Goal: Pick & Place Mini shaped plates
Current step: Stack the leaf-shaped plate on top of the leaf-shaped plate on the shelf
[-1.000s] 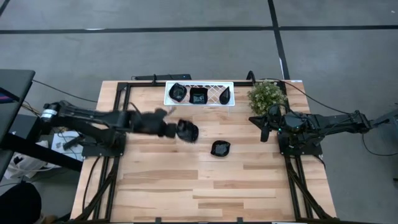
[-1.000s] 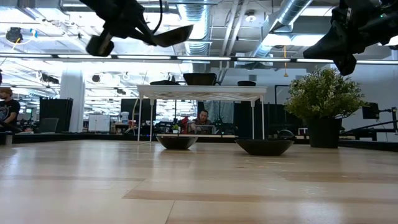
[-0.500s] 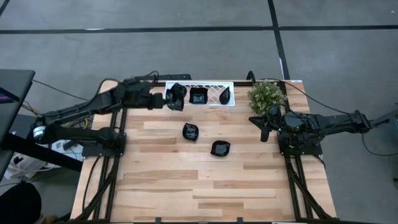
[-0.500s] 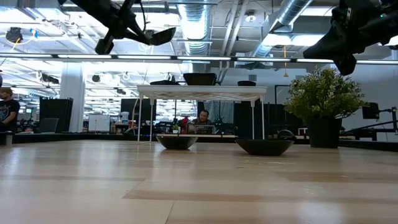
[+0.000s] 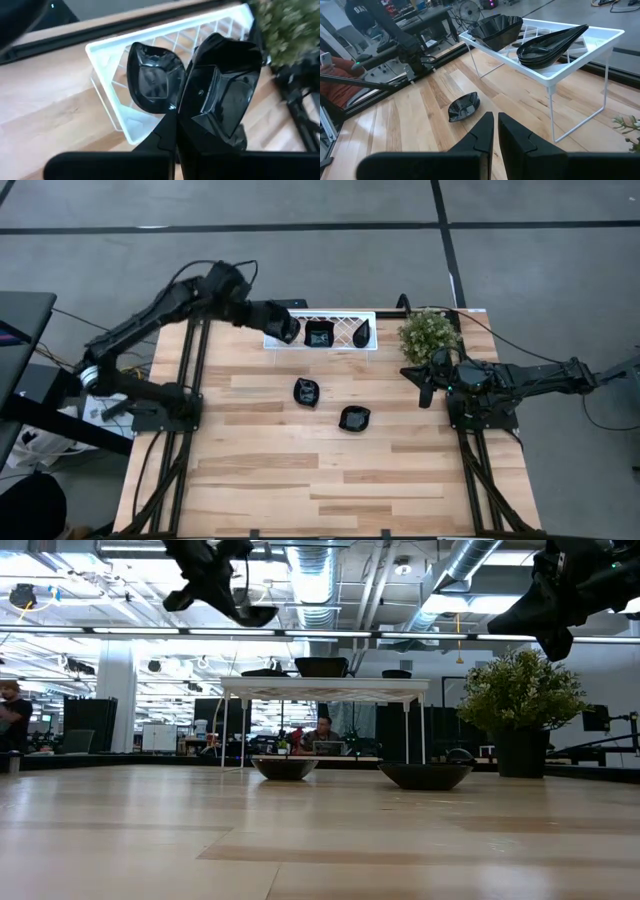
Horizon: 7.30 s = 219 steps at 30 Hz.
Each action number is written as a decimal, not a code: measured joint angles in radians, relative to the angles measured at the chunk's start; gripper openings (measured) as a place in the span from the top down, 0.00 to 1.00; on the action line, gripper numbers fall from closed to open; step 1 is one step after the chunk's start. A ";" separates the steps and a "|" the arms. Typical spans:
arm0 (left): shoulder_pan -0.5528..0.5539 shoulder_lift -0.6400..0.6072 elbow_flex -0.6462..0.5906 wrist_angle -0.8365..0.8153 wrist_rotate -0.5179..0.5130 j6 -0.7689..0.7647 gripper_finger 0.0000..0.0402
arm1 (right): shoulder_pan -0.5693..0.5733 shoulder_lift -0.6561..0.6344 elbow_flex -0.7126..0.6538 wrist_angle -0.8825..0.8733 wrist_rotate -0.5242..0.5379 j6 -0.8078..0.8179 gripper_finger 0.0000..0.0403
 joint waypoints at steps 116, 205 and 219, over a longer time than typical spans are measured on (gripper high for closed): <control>0.134 0.412 0.218 -0.176 0.172 0.172 0.79 | 0.000 0.000 0.000 0.000 0.000 0.003 0.95; -0.647 0.278 -0.436 0.620 -0.243 -0.874 0.59 | 0.000 0.000 0.000 -0.001 0.000 0.000 0.95; -0.648 0.397 -0.440 0.564 -0.260 -1.032 0.59 | 0.000 0.000 0.000 -0.001 0.000 0.000 0.95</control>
